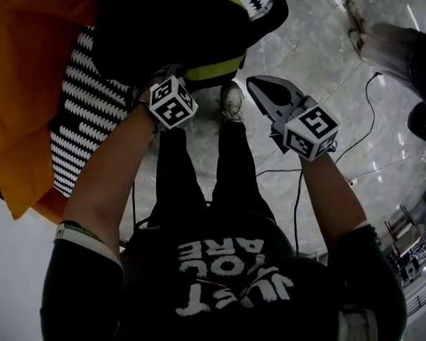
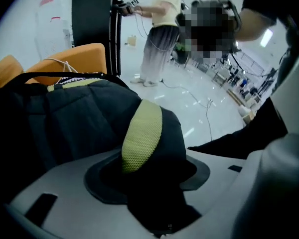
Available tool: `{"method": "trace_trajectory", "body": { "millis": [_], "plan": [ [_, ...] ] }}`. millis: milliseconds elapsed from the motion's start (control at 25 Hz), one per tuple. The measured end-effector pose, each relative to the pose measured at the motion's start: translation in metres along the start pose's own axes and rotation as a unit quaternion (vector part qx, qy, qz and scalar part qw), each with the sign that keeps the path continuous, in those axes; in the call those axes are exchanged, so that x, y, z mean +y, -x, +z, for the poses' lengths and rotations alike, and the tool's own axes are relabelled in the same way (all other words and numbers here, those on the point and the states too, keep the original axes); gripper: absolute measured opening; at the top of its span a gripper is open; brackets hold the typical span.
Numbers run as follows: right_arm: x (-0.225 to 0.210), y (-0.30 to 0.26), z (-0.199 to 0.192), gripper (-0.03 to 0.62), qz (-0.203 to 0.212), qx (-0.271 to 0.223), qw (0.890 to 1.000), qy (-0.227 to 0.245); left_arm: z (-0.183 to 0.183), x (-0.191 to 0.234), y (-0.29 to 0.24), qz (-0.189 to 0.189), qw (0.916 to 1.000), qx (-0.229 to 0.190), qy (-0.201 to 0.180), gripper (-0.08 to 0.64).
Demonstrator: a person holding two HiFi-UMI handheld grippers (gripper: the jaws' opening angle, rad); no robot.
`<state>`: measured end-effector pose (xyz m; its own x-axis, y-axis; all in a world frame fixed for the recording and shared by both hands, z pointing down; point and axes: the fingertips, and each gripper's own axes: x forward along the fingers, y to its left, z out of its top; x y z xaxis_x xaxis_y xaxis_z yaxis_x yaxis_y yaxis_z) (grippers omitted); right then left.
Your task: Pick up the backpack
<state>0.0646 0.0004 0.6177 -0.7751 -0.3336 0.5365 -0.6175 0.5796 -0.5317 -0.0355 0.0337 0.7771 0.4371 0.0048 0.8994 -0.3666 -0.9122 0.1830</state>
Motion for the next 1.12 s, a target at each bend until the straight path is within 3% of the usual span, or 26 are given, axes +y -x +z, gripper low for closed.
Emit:
{"method": "trace_trajectory", "body": {
  "millis": [120,200,320,480,560,680,960,1120],
  "plan": [
    [-0.001,0.006,0.007,0.026,-0.004,-0.006,1.0,0.002,0.029,-0.009,0.016,-0.047,0.9942,-0.058,0.078,0.233],
    [0.001,0.012,0.02,0.026,-0.006,-0.012,1.0,0.001,0.051,-0.015,0.032,-0.092,0.9806,-0.098,0.143,0.217],
    [0.008,0.02,0.041,0.026,-0.01,-0.023,1.0,0.003,0.077,-0.024,0.064,-0.161,0.948,-0.158,0.225,0.187],
    [0.003,0.028,0.053,0.026,-0.019,-0.04,0.999,0.002,0.106,-0.026,0.097,-0.232,0.8945,-0.249,0.289,0.138],
    [0.0,0.033,0.061,0.026,-0.024,-0.049,0.999,0.003,0.122,-0.022,0.116,-0.251,0.8719,-0.294,0.301,0.118],
    [0.002,0.045,0.079,0.026,-0.028,-0.063,0.998,0.003,0.14,-0.016,0.149,-0.26,0.8519,-0.341,0.3,0.101],
    [0.027,0.08,0.138,0.026,-0.037,-0.107,0.993,0.017,0.154,-0.016,0.235,-0.265,0.8325,-0.398,0.279,0.094],
    [0.039,0.107,0.18,0.026,-0.042,-0.132,0.99,0.026,0.17,-0.003,0.298,-0.251,0.8146,-0.437,0.287,0.089]
  ]
}}
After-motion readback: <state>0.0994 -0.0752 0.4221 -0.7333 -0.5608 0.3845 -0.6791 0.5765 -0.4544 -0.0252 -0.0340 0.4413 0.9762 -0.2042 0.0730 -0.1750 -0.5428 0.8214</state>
